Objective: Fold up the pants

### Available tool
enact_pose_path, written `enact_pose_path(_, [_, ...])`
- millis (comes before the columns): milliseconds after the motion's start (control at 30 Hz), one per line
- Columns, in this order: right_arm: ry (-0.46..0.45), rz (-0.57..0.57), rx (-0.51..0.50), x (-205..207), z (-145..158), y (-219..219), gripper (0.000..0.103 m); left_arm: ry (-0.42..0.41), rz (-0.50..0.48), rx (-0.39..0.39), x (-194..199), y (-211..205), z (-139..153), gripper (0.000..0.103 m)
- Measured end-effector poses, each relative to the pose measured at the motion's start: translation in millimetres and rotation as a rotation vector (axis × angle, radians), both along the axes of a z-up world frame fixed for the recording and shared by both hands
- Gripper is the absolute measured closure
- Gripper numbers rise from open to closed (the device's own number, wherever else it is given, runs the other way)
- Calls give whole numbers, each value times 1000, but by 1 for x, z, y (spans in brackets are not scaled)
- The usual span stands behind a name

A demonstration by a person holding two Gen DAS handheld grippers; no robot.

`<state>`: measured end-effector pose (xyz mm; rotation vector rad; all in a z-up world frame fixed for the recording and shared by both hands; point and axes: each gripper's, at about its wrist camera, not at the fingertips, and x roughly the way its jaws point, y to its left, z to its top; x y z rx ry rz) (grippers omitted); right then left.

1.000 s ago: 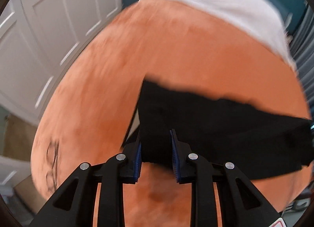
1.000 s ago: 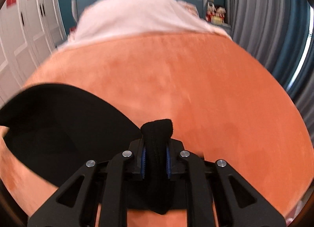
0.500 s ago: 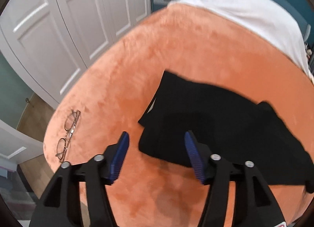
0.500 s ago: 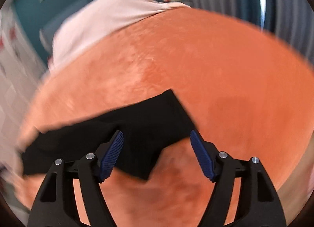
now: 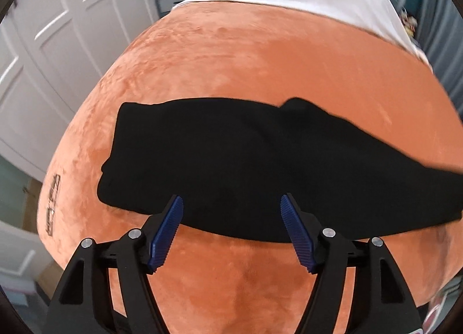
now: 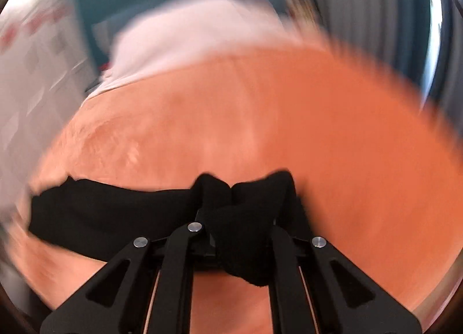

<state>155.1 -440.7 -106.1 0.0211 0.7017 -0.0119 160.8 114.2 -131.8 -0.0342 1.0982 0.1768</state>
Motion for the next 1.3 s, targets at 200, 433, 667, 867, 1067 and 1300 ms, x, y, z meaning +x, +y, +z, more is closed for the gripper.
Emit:
enact_pose_path(200, [336,-109,-364,-14,-116,-35,59,44,18,-47,-6,-3,-18,35])
enact_pose_path(433, [201,-217,130,-37,-98,-55,50,85,39,-52,-10,-4,-30,35])
enact_pose_path(667, [339,-265,222,44,-142,-75,74,80,63,-66,-18,-6,-27,29])
enact_pose_path(867, [116,-246,77,57,-78,-68,97,86,122,50,-10,31,-33,27])
enact_pose_path(1067, [327,-349,-44,75,-126,-75,87,132,275,60,4,100,-60,26])
enact_pose_path(1300, [109,-227,43,3,-70,49,45,143,601,-305,-44,220,-96,27])
